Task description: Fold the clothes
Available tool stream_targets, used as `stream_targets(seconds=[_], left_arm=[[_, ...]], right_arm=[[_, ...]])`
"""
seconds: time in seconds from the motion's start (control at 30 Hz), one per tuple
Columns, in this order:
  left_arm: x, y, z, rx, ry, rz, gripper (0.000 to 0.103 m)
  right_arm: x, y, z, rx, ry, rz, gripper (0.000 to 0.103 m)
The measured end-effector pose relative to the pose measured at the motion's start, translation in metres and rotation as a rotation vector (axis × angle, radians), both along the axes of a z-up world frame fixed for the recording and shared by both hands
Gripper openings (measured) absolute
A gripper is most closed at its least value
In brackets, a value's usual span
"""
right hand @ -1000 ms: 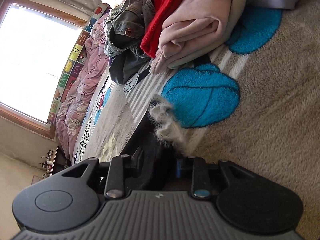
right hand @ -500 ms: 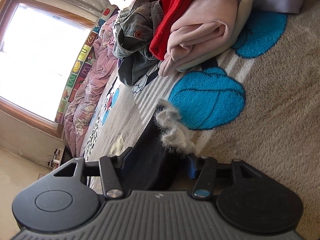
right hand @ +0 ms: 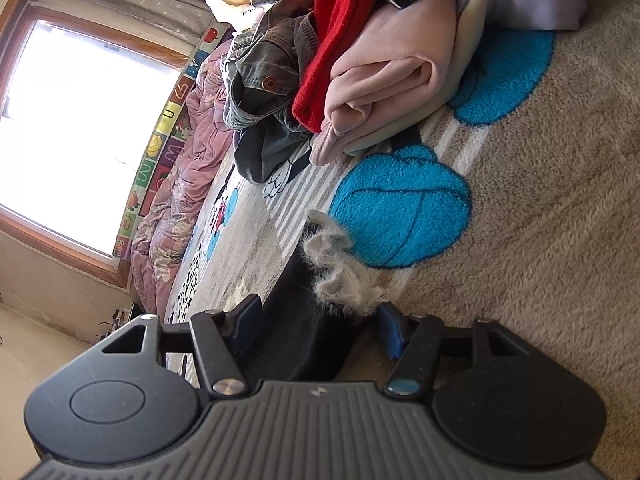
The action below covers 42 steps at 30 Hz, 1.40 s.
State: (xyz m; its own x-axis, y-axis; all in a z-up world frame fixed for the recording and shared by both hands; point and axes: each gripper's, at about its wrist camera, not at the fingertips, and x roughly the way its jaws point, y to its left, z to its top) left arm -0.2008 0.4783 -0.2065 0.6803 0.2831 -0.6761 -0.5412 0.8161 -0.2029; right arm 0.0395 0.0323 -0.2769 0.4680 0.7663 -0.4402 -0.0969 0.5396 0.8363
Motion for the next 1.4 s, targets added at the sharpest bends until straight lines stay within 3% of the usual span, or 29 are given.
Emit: stream_targets(seconds=[0.1,0.33,0.47,0.67,0.9,1.1,1.27,1.4], left_arm=[[-0.031,-0.011,0.022,0.015,-0.059,0.040,0.054],[-0.089,-0.013,0.027,-0.075,-0.180,0.081,0.068],[-0.109,-0.005,0.014,-0.146,-0.248,0.122,0.068],[-0.126,0.013,0.000,-0.202,-0.274,0.166,0.068],[-0.141,0.020,0.008,-0.210,-0.321,0.158,0.068],[-0.145,0.028,0.007,-0.245,-0.341,0.157,0.068],[-0.147,0.029,0.009,-0.245,-0.359,0.118,0.068],[-0.141,0.019,0.013,-0.222,-0.380,0.019,0.068]], right_arm=[[-0.001,0.001,-0.002,-0.017,-0.006,-0.009,0.052],[-0.002,0.004,-0.007,-0.098,-0.023,-0.043,0.018],[-0.007,0.016,0.015,-0.189,-0.110,-0.043,0.014],[-0.033,0.056,0.091,-0.258,-0.376,0.009,0.014],[-0.086,0.143,0.157,-0.299,-0.620,0.209,0.014],[-0.152,0.228,0.162,-0.460,-0.845,0.471,0.014],[-0.170,0.254,0.156,-0.458,-0.842,0.549,0.013],[-0.136,0.215,0.170,-0.414,-0.779,0.413,0.013]])
